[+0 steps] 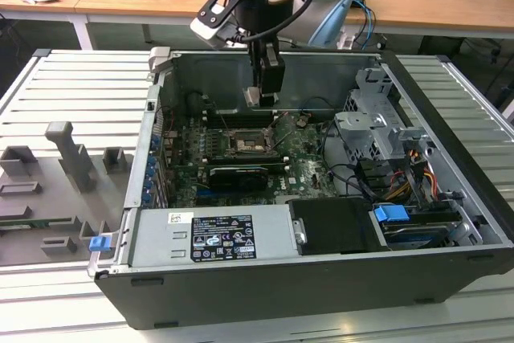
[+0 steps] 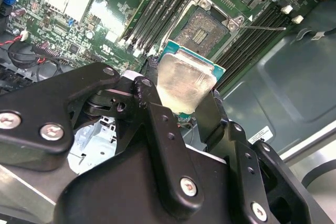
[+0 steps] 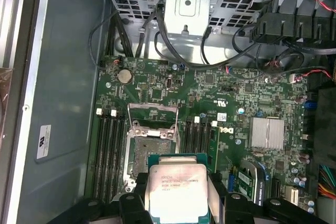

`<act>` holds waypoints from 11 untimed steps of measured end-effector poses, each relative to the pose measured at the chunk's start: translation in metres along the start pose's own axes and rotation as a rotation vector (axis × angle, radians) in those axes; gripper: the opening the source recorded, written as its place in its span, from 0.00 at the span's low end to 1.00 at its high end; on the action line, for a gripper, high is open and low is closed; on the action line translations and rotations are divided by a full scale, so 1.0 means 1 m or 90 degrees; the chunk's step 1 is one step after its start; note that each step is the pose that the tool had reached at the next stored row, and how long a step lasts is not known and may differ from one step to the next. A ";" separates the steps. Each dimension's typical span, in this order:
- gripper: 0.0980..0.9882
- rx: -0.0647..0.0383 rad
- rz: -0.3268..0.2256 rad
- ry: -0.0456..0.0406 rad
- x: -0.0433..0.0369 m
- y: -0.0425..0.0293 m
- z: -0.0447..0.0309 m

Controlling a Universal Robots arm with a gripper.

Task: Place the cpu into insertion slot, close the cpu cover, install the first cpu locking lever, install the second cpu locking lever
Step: 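Place the cpu into insertion slot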

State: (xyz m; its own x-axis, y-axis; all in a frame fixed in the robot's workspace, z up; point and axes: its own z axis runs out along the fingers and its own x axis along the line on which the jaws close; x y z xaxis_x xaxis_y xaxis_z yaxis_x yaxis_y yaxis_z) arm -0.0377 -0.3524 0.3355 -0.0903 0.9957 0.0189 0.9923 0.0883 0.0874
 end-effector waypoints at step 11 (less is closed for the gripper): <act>0.48 0.000 0.003 -0.0003 -0.0001 -0.0003 0.0031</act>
State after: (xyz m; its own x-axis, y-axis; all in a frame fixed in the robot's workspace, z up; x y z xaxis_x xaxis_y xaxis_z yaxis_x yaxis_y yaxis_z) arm -0.0377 -0.3524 0.3324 -0.0853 0.9962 0.0188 0.9927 0.0833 0.0873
